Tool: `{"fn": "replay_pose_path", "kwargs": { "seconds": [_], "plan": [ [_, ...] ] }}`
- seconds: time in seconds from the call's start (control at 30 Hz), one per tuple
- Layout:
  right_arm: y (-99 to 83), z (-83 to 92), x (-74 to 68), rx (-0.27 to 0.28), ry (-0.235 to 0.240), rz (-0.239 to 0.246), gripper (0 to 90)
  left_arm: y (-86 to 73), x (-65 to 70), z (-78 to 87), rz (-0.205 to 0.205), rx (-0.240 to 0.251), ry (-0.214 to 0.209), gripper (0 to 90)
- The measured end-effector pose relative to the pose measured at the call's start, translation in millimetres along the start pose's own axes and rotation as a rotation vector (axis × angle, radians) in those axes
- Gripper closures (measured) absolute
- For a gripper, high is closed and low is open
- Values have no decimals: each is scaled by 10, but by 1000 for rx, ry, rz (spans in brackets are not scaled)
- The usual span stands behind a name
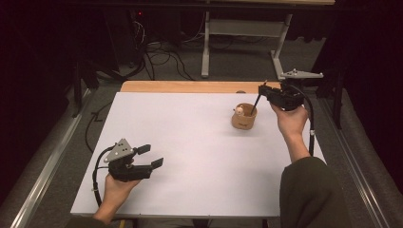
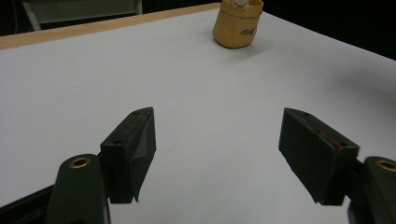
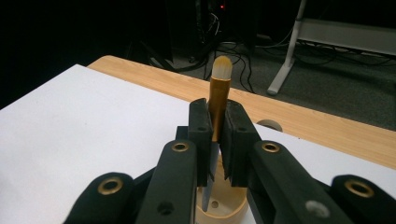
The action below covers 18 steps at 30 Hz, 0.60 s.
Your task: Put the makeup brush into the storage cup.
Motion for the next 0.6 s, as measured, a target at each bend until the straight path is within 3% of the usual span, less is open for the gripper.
{"fn": "replay_pose_path", "kwargs": {
  "seconds": [0.6],
  "plan": [
    [-54,-171,23,-47,-25,7,856,-2,4,-2,-4,-5,-5,282]
  ]
}}
Point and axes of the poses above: each handheld gripper's, and its own axes: z roughly backward along the jaws, y roughly out of its top, x roughly to its right, the point moved 6 cm from there along -z, roughly forward along the jaws, and after that the axes turned 5 degrees about z, right-handed, at the moved point
